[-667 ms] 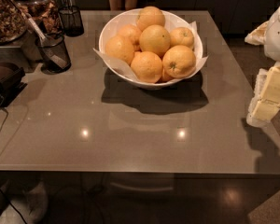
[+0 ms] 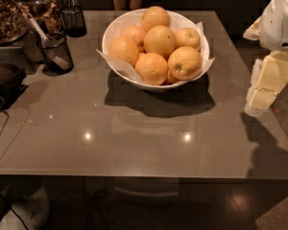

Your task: Pick orange from white bowl

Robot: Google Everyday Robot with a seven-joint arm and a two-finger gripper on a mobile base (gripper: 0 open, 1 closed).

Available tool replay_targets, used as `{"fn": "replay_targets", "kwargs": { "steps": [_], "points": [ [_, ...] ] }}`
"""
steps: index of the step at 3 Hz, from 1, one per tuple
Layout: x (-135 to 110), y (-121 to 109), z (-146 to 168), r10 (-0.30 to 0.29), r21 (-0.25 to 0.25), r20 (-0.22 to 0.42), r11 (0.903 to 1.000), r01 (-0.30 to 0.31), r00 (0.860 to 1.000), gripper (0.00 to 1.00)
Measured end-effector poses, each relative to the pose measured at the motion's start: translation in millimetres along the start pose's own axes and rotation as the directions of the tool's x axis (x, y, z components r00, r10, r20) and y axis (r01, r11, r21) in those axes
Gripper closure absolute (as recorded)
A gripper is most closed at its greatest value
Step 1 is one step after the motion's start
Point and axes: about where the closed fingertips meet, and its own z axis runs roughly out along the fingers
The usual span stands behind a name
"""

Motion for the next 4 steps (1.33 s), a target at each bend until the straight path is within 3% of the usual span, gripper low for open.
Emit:
{"fn": "replay_targets", "kwargs": {
  "steps": [1,3,4],
  "points": [
    [-9,-17,15,-0.012,-0.032,-0.045,0.9994,0.011,0.999,0.00],
    [-23,-24,17,0.004,-0.022,0.000,0.9997,-0.004,1.000,0.00],
    [-54,-41,20,0.024,-0.068,0.034,0.9975,-0.021,0.999,0.00]
  ]
}}
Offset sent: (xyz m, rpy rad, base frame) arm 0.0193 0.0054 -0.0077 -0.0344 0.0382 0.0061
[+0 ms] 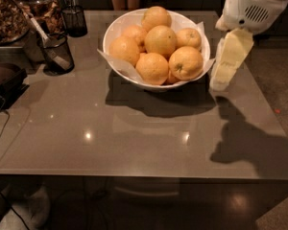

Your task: Pick orange from white bowl

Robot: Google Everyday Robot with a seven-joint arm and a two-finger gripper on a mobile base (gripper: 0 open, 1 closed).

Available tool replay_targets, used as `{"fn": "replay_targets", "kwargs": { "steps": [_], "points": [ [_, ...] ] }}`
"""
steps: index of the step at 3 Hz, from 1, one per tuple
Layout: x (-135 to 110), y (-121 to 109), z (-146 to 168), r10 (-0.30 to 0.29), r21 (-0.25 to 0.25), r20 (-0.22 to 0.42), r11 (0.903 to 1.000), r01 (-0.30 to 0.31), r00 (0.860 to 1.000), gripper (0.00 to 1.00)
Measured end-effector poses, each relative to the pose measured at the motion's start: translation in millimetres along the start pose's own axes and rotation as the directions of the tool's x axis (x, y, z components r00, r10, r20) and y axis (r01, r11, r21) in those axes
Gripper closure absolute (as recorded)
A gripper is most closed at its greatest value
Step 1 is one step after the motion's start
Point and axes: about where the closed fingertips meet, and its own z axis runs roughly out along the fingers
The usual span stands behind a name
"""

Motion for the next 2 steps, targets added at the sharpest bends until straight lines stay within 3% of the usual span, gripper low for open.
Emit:
{"fn": "replay_targets", "kwargs": {
  "steps": [1,2],
  "points": [
    [-38,-23,-6,0.016,-0.006,0.045,0.9999,-0.016,0.999,0.00],
    [-59,-33,-11,0.045,-0.002,0.070,0.9990,-0.045,0.997,0.00]
  ]
}}
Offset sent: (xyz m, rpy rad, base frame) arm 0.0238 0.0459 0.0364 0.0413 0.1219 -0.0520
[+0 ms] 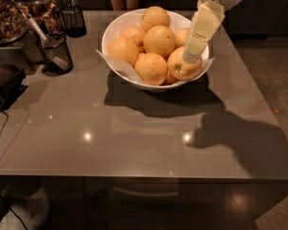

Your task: Pick orange from white bowl

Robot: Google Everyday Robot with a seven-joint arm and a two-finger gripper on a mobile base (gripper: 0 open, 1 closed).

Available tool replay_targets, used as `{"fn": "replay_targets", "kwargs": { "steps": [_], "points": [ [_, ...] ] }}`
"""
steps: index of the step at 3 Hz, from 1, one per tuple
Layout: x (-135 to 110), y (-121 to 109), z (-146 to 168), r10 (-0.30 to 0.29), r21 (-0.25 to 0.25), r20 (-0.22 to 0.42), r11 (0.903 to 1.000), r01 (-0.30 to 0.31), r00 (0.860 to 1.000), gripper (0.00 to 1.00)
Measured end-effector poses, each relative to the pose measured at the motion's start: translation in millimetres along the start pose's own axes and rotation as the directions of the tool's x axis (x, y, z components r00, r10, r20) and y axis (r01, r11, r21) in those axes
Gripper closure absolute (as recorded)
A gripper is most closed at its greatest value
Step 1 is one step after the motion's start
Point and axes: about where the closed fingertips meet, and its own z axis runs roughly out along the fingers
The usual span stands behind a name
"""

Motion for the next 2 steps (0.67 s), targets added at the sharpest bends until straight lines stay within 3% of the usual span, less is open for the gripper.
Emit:
{"fn": "replay_targets", "kwargs": {
  "steps": [1,2],
  "points": [
    [-5,3,8,0.031,-0.024,-0.004,0.9992,-0.032,0.999,0.00],
    [-3,7,21,0.059,-0.051,-0.022,0.9969,-0.060,0.998,0.19]
  ]
}}
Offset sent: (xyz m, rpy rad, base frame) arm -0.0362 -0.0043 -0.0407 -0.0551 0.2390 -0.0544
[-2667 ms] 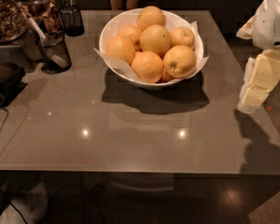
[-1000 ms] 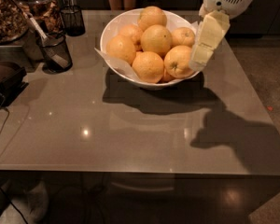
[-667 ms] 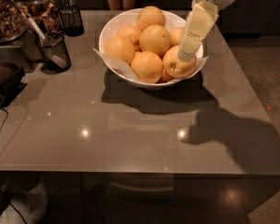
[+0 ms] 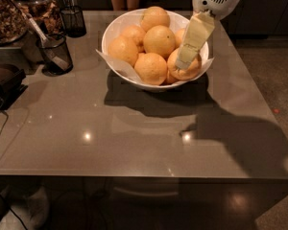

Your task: Pick orange from white bowl

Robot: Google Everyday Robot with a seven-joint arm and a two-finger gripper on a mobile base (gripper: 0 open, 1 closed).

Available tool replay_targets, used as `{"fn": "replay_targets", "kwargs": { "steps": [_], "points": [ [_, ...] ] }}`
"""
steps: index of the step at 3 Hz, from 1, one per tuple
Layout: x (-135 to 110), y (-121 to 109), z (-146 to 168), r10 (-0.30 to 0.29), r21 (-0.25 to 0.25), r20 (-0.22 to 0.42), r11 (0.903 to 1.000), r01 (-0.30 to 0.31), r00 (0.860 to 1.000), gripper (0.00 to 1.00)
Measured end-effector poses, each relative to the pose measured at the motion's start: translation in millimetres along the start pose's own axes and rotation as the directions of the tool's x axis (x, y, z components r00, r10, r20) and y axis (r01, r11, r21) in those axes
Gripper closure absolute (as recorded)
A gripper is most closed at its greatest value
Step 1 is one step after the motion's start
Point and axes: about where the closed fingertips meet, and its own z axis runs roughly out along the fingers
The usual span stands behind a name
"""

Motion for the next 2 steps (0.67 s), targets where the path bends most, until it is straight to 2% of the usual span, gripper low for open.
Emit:
{"fn": "replay_targets", "kwargs": {
  "steps": [1,2],
  "points": [
    [5,-6,9,0.023,-0.003,-0.018,0.9997,-0.023,1.000,0.21],
    [14,-16,12,0.045,0.019,-0.039,0.9988,-0.044,0.998,0.09]
  ]
}}
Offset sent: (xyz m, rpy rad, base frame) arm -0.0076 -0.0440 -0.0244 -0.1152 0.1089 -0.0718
